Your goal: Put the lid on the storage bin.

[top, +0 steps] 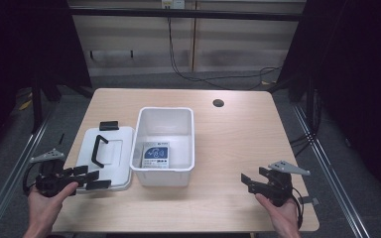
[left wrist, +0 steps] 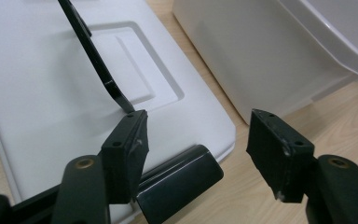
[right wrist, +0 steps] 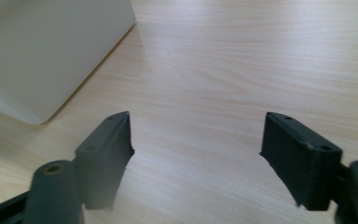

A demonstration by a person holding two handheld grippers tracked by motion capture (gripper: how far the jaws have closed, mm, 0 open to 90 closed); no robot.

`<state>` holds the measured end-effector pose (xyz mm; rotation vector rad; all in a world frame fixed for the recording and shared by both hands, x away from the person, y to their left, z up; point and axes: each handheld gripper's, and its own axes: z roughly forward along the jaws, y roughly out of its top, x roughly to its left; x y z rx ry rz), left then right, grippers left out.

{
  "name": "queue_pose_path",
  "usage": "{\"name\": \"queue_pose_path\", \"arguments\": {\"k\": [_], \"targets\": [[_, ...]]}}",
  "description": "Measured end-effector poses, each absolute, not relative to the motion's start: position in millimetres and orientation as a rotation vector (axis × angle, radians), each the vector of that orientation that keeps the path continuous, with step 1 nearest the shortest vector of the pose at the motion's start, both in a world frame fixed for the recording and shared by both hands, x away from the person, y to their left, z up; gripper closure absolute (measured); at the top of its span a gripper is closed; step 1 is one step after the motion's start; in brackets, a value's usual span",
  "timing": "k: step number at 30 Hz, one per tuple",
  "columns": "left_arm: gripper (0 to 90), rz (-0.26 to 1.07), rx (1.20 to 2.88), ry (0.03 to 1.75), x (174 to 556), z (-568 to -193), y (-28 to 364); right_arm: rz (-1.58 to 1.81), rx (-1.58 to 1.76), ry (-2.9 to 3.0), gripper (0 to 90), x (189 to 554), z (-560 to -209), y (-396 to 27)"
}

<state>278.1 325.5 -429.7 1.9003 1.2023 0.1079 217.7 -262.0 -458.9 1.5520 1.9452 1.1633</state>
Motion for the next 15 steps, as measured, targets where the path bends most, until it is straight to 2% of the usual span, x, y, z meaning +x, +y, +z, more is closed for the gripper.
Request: {"name": "queue_pose_path", "arguments": {"k": [10, 12, 14, 15], "targets": [[36.1, 0.096, 1.899, 1.228, 281, -429, 325, 1.156, 1.463, 1.984, 24.5, 215, -455, -252], [39.9, 0.095, 1.883, 1.231, 280, -428, 327, 1.151, 1.457, 1.995, 24.2, 214, -455, -250], [49.0, 0.091, 1.871, 1.273, 278, -427, 329, 1.160, 1.452, 2.003, 24.2, 213, -455, -247], [49.1, 0.088, 1.868, 1.280, 278, -426, 330, 1.165, 1.448, 2.005, 24.2, 212, -455, -246]]}}
